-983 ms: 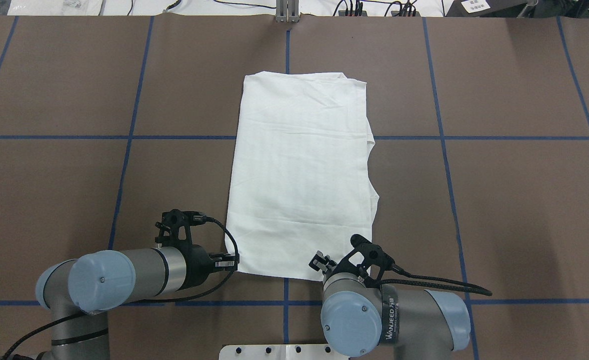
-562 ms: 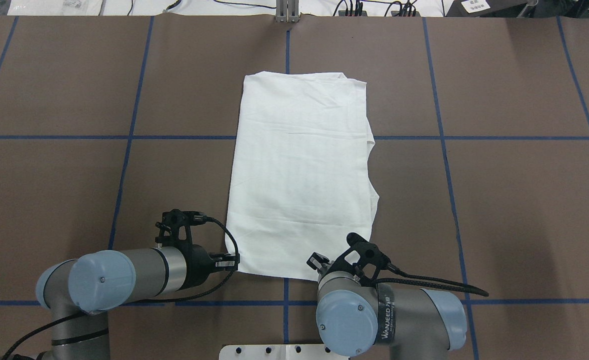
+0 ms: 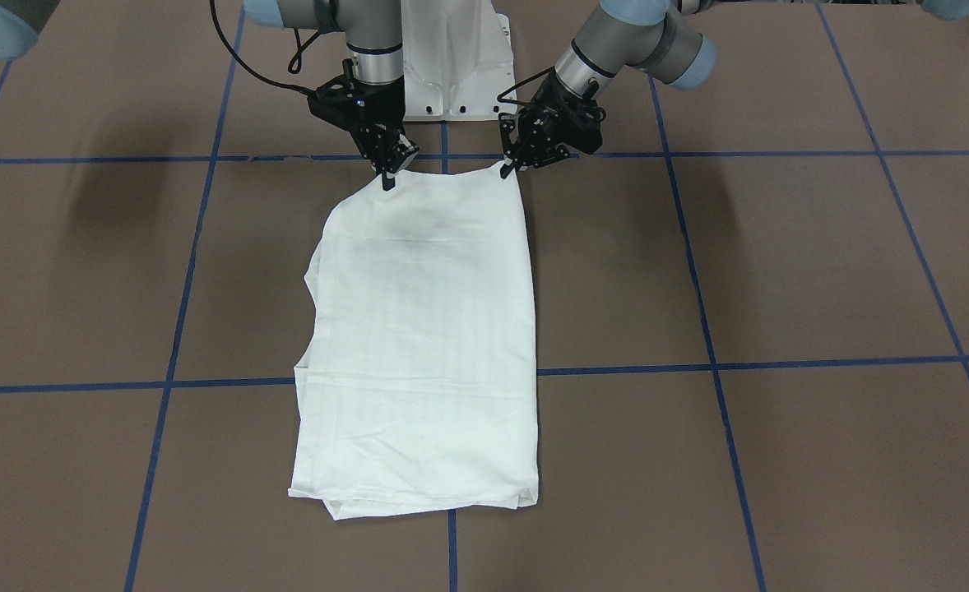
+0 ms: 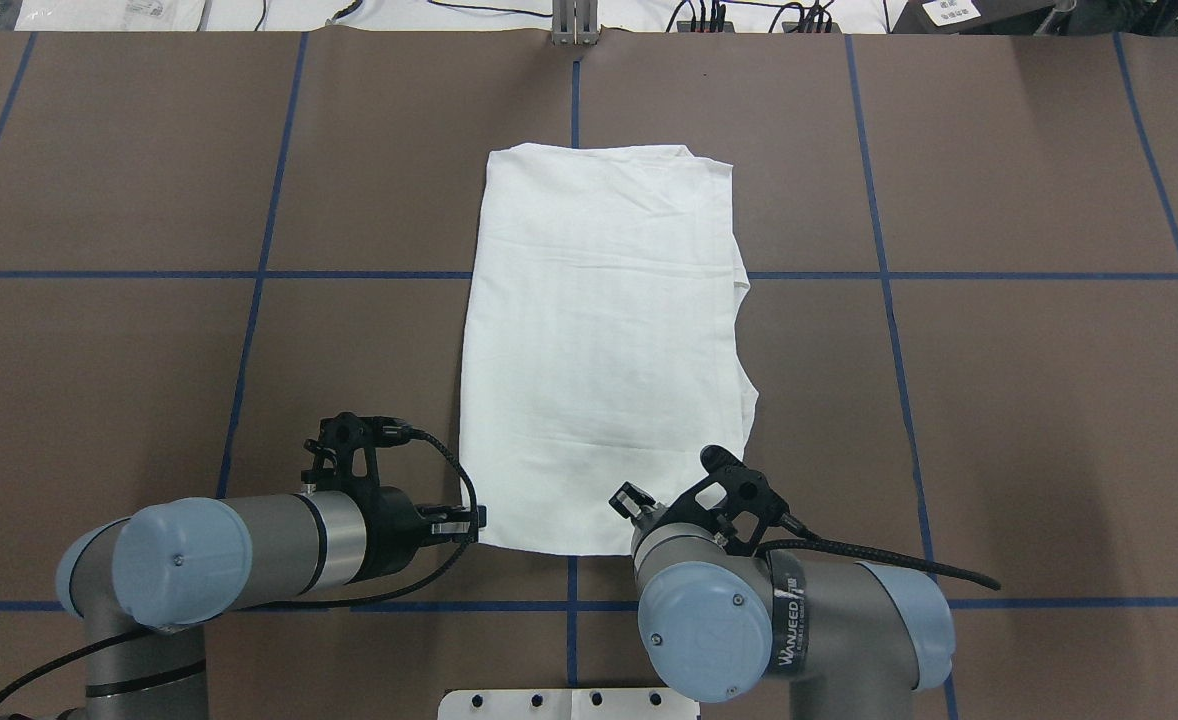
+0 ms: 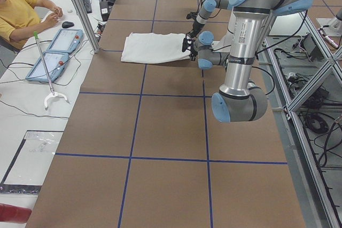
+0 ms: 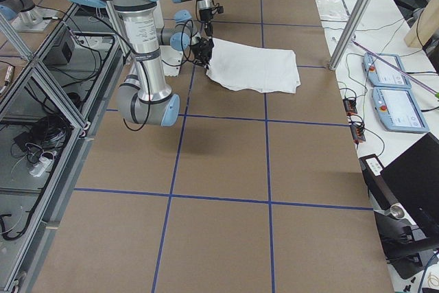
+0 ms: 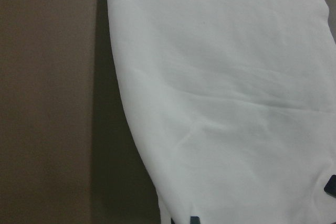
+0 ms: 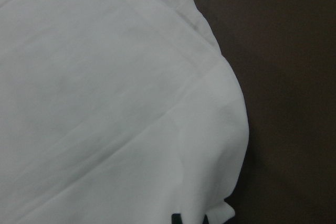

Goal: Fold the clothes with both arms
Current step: 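Lift the near edge with both grippers and fold it away from the robot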

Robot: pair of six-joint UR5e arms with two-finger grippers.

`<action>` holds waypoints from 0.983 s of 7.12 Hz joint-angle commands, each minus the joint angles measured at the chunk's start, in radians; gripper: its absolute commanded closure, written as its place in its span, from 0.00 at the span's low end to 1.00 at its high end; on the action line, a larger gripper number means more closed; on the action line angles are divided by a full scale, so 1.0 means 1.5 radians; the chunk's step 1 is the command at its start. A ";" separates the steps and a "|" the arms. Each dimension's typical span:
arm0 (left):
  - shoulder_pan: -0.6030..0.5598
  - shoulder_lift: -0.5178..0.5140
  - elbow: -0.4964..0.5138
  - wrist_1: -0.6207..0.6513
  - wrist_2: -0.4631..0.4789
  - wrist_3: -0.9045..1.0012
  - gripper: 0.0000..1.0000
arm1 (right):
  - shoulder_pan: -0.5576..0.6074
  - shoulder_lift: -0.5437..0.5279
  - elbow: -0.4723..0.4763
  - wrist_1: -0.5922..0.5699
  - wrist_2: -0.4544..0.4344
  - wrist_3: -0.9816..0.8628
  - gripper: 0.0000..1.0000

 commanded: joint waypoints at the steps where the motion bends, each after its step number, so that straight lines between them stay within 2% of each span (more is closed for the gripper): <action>1: 0.001 0.002 -0.142 0.132 -0.023 -0.004 1.00 | -0.006 -0.021 0.123 -0.074 -0.001 0.002 1.00; 3: 0.004 0.000 -0.298 0.287 -0.047 -0.033 1.00 | -0.052 -0.013 0.305 -0.263 0.000 0.012 1.00; 4: 0.004 -0.005 -0.334 0.328 -0.069 -0.034 1.00 | -0.049 0.000 0.317 -0.287 0.001 0.012 1.00; 5: 0.004 -0.008 -0.319 0.330 -0.075 -0.030 1.00 | -0.048 0.006 0.305 -0.285 0.001 0.006 1.00; 6: -0.006 -0.012 -0.276 0.330 -0.073 -0.019 1.00 | -0.029 0.018 0.275 -0.281 -0.001 -0.009 1.00; 7: -0.048 -0.044 -0.224 0.330 -0.072 0.013 1.00 | 0.001 0.044 0.235 -0.277 0.000 -0.033 1.00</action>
